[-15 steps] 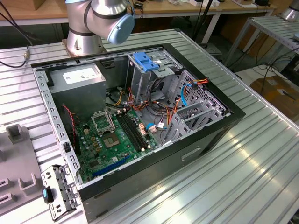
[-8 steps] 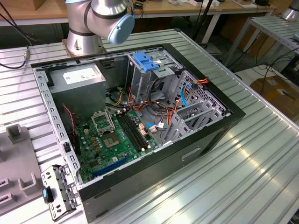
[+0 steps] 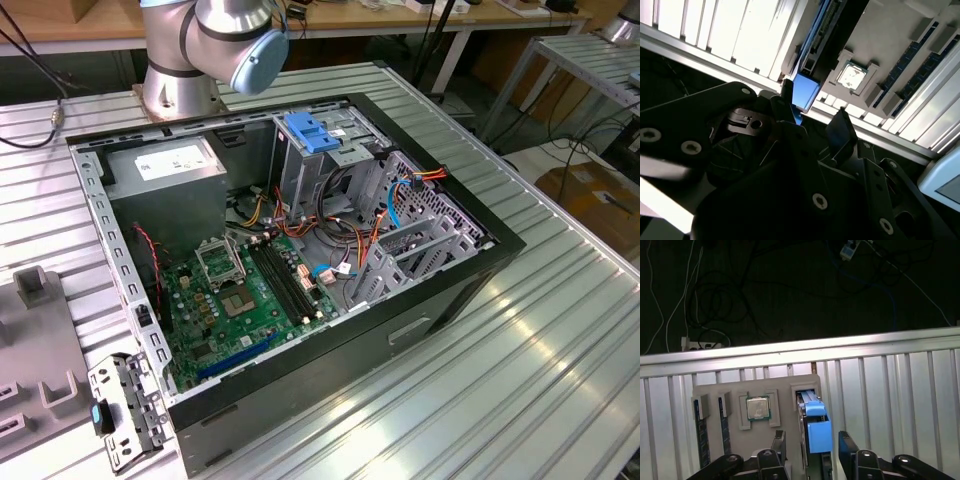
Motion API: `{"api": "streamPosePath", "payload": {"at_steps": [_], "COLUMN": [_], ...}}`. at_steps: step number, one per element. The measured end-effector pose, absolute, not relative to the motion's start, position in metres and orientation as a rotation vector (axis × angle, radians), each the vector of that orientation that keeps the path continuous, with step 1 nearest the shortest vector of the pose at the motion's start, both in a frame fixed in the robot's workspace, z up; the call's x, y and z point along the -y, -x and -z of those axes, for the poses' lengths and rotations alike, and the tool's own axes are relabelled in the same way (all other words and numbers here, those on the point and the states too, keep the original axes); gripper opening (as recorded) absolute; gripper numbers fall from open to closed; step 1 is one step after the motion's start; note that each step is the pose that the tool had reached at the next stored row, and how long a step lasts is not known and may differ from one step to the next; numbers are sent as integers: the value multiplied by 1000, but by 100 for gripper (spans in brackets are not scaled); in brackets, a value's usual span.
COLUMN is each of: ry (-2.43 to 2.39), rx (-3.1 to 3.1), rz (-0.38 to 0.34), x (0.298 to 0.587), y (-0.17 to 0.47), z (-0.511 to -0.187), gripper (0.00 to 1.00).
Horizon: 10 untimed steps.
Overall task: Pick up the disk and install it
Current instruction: 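Pick up the disk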
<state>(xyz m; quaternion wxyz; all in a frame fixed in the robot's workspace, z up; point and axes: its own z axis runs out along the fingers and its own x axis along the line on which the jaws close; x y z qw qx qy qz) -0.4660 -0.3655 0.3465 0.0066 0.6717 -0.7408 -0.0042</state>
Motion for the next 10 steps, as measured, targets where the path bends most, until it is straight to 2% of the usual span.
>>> {"api": "streamPosePath", "payload": {"at_steps": [10], "ry": [-2114], "rx": [2306], "rz": [13], "x": [366], "y": [464], "z": [-327], "gripper": [54]}}
